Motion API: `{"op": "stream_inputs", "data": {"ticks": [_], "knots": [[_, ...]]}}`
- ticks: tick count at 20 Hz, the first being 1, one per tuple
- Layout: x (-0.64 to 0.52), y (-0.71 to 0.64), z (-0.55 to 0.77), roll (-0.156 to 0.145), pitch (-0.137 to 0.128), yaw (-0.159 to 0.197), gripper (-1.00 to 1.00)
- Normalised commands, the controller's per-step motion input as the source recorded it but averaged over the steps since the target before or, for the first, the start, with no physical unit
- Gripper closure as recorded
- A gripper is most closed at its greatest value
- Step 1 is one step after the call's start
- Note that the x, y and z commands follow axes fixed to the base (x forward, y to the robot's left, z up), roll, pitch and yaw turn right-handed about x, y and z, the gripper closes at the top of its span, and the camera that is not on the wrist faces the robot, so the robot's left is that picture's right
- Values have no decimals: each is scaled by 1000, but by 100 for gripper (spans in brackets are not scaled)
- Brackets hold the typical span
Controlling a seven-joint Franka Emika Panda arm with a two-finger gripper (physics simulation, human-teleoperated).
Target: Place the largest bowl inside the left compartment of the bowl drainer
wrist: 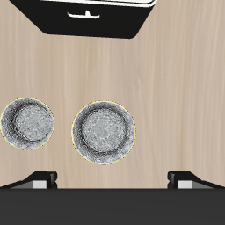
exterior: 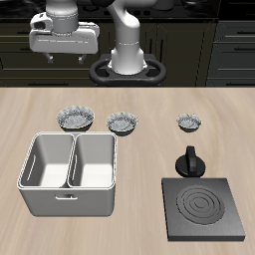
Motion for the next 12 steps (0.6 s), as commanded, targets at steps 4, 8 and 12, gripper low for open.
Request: {"op": "stream_inputs", "data": {"ticks": [4,8,12], "knots": [[-38,-437,-51,-17,16,-2,-100],[-91,-387,71,-5,-25,-22,-100],[-59,-255,-11,-11,-17,30,-100]]}}
